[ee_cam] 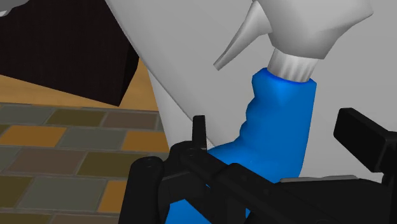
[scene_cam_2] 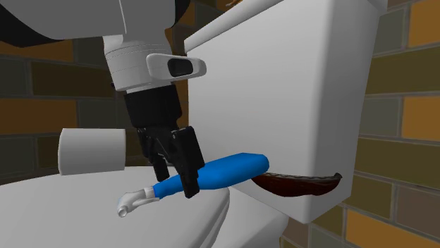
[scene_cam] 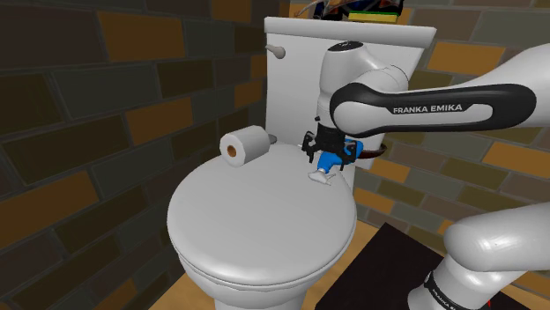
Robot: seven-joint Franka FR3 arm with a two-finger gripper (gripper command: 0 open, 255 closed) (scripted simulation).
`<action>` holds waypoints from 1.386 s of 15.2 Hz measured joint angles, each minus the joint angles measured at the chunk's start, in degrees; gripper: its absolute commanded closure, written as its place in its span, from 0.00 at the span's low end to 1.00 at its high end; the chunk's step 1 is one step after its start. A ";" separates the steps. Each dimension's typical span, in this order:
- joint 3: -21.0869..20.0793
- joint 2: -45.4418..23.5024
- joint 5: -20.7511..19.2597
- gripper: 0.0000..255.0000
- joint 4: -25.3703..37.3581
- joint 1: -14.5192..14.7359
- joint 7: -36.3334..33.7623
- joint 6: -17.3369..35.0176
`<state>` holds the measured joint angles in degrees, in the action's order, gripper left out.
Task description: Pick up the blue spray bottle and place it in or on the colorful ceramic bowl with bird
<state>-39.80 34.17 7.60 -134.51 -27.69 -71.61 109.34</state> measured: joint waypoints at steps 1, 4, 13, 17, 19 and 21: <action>-0.01 0.00 0.01 0.00 -0.04 0.00 0.00 0.04; -0.01 0.01 0.01 0.00 -0.08 0.01 0.00 0.09; -0.01 0.01 0.01 1.00 -0.09 0.01 0.00 0.09; 0.29 0.01 -0.16 1.00 0.72 -0.11 0.23 -0.71; 0.72 0.21 -0.29 1.00 2.15 -0.14 0.45 -2.31; 1.15 0.41 -0.42 1.00 3.41 -0.16 0.70 -3.76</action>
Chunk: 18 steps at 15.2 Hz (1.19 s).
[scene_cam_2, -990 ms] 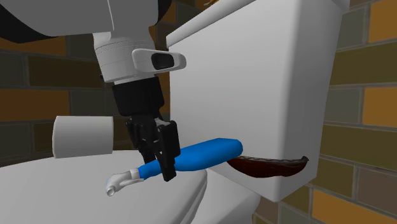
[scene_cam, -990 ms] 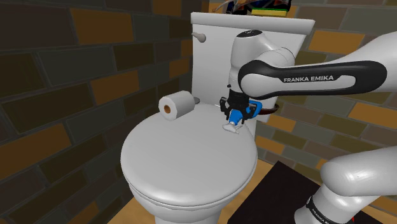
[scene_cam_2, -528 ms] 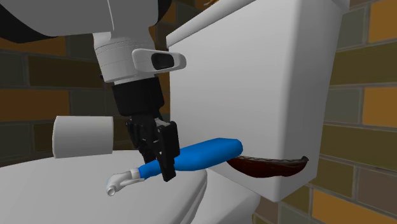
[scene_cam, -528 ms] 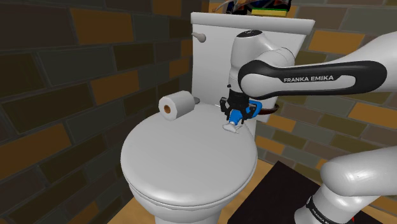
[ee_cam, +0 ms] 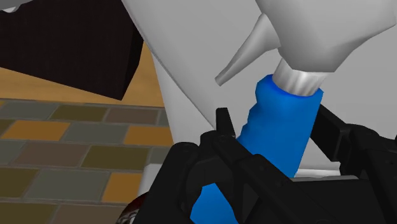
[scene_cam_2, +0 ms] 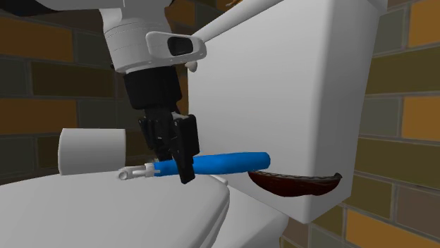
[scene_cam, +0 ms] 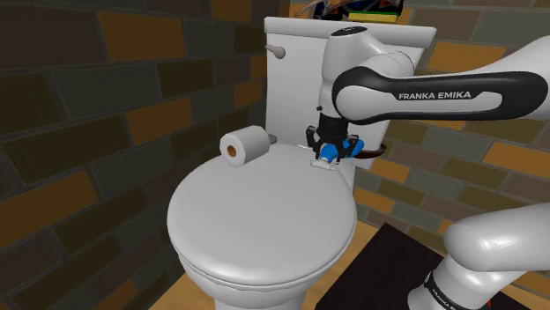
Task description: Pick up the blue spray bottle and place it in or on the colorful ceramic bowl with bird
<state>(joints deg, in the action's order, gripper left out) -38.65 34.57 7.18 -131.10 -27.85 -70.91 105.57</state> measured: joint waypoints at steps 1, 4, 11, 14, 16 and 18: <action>0.27 0.03 -0.12 1.00 0.70 -0.07 0.20 -0.73; 0.73 -0.03 -0.41 1.00 2.83 -0.25 0.46 -2.80; 1.66 -0.47 -1.13 1.00 8.52 -0.75 0.95 -8.04; 1.93 -0.82 -1.45 1.00 10.54 -1.01 1.15 -9.73; 3.34 -1.06 -2.15 1.00 10.51 -1.54 2.80 -9.50; 5.19 -0.40 -1.87 1.00 9.03 -1.66 5.03 -8.48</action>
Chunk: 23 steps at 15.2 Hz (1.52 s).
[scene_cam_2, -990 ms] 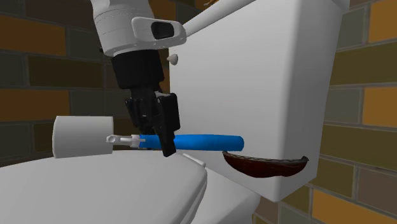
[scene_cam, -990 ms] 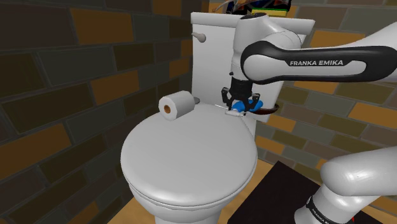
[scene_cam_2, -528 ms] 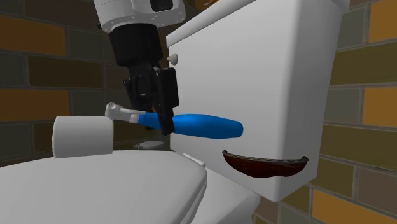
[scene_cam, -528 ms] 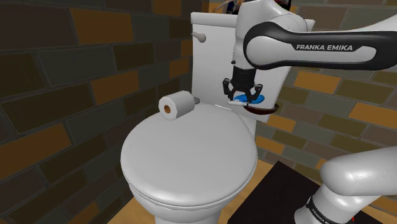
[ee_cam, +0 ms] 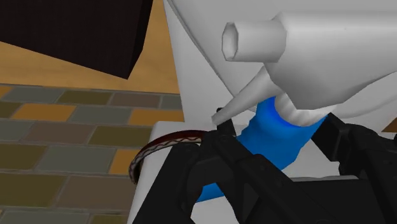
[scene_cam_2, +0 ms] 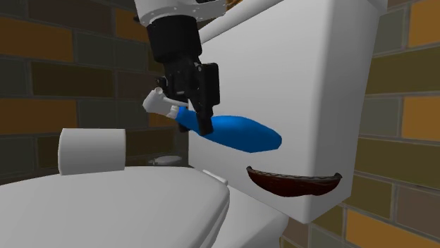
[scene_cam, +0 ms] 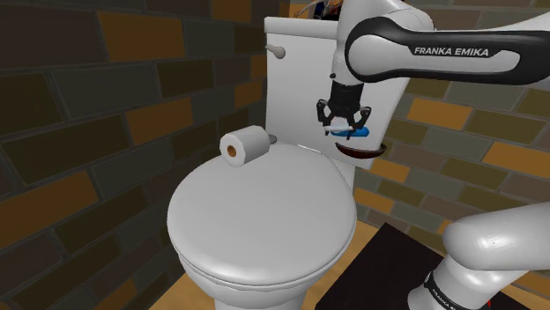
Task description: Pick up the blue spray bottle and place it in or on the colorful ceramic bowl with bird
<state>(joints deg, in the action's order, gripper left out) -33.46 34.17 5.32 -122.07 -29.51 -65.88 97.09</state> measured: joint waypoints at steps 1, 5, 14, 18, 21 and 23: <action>1.05 0.23 2.35 1.00 -0.18 -0.29 1.34 0.00; 1.79 1.09 16.79 0.00 -1.88 -6.15 8.05 2.10; -11.98 -9.98 9.60 0.00 19.25 -14.79 -20.84 -19.27; -12.46 -9.13 10.04 0.00 16.67 -14.69 -22.03 -18.21; -12.25 -7.95 10.65 0.00 13.52 -14.23 -21.52 -16.18; -12.16 -7.71 10.76 0.00 13.04 -14.14 -21.40 -15.92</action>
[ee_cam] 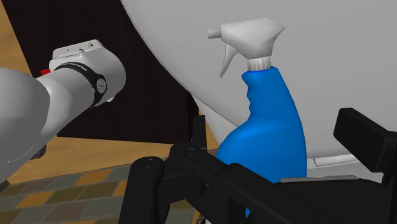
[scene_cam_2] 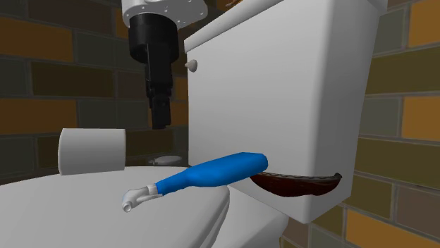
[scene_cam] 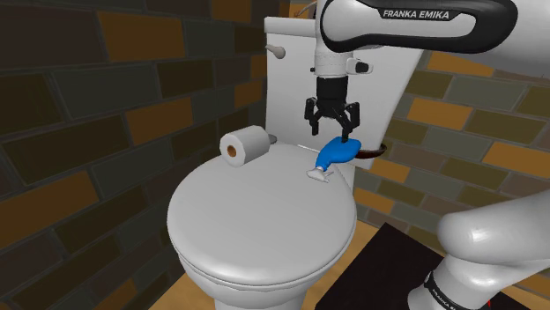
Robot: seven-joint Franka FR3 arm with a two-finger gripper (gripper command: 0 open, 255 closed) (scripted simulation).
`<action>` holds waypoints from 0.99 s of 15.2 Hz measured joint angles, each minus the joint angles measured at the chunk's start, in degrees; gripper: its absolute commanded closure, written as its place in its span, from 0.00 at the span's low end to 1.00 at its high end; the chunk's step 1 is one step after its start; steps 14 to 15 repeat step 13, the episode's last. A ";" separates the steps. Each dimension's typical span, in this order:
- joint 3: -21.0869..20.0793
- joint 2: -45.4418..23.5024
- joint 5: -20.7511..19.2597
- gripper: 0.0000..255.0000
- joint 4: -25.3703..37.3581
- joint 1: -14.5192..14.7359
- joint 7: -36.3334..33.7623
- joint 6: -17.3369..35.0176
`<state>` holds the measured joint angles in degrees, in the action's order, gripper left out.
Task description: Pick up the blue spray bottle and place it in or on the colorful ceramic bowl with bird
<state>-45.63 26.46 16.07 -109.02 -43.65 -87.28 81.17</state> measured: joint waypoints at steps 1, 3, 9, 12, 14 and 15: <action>0.01 0.03 0.01 0.00 -0.08 0.01 0.02 0.05; 0.03 0.07 0.03 0.00 -0.15 0.03 0.04 0.08; 0.04 0.08 0.03 1.00 -0.16 0.03 0.05 0.09; 0.04 0.08 0.03 1.00 -0.16 0.03 0.05 0.09; 0.04 0.08 0.03 1.00 -0.16 0.03 0.05 0.09; 0.04 0.08 0.03 1.00 -0.16 0.03 0.05 0.09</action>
